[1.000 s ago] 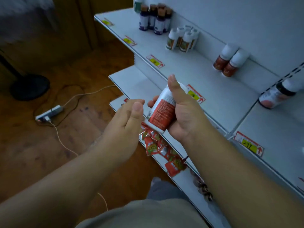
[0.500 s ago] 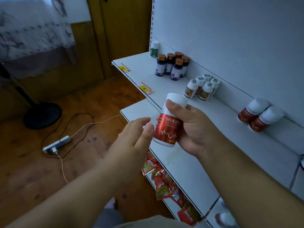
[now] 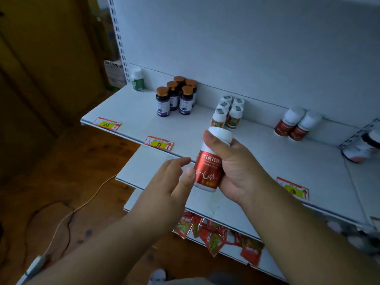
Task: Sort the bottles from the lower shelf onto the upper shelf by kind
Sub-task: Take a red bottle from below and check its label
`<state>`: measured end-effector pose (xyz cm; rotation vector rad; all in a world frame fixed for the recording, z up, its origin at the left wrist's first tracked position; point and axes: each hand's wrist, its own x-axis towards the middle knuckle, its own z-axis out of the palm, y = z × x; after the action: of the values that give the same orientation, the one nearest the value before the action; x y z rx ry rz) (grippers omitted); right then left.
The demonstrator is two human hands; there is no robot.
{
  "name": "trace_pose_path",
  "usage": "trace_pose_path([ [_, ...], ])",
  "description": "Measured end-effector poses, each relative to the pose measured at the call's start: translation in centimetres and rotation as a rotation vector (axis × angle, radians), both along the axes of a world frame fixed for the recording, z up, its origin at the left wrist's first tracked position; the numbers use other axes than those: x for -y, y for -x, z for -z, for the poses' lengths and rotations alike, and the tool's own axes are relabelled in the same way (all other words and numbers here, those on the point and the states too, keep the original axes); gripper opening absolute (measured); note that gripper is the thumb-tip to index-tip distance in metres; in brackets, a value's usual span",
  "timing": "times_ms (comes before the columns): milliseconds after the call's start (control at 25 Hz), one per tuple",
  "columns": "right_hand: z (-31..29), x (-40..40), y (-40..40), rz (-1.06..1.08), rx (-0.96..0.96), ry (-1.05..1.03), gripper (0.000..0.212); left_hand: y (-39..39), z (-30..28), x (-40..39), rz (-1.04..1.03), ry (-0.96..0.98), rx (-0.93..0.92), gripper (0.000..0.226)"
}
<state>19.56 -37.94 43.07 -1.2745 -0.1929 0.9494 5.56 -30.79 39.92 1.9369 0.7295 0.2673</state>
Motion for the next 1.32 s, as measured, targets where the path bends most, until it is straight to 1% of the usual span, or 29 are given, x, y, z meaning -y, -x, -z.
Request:
trace_pose_path([
  [80,0.2,0.5,-1.1,0.089,-0.034,0.006,0.06,-1.4,0.1,-0.3,0.084,0.011,-0.002,0.073],
  [200,0.7,1.3,-3.7,0.195,-0.14,0.033,0.056,-4.2,0.2,-0.8,0.178,0.028,-0.016,0.068],
  [320,1.3,1.4,-7.4,0.306,-0.224,0.054,0.042,-8.1,0.7,-1.7,0.235,0.002,-0.044,0.072],
  [400,1.7,1.0,-9.7,0.327,-0.22,0.055,0.033,-10.4,1.2,-2.1,0.232,-0.015,-0.049,0.077],
  [480,2.2,0.6,-11.3,0.314,-0.2,0.055,0.037,-12.0,1.5,-2.2,0.234,-0.029,-0.052,0.08],
  [560,2.5,0.7,-12.7,0.317,-0.173,0.067,0.049,-13.6,1.6,-1.9,0.252,-0.033,-0.053,0.081],
  [600,2.5,0.7,-13.2,0.314,-0.161,0.068,0.049,-14.2,1.7,-2.0,0.257,-0.04,-0.041,0.081],
  [720,1.7,0.4,-13.1,0.319,-0.106,0.01,0.03,-15.0,1.7,-2.8,0.313,-0.083,0.012,0.083],
  [800,0.9,0.4,-12.6,0.366,-0.076,-0.034,0.024,-15.5,1.5,-3.5,0.391,-0.103,0.053,0.082],
  [920,0.2,1.5,-11.2,0.499,-0.073,-0.019,0.031,-15.6,1.3,-3.9,0.542,-0.124,0.081,0.077],
  [1000,0.0,2.6,-9.7,0.611,-0.069,0.01,0.035,-15.6,1.1,-3.6,0.671,-0.131,0.112,0.078],
  [1080,-0.1,4.3,-8.2,0.712,-0.057,0.023,0.033,-15.6,1.2,-2.5,0.77,-0.128,0.129,0.08],
  [1240,-1.3,9.2,-6.5,0.85,0.004,0.062,0.032,-15.9,1.0,1.3,0.886,-0.148,0.138,0.085],
  [1320,-1.5,12.5,-7.0,0.906,0.055,0.064,0.028,-16.8,1.0,3.9,0.918,-0.17,0.116,0.083],
])
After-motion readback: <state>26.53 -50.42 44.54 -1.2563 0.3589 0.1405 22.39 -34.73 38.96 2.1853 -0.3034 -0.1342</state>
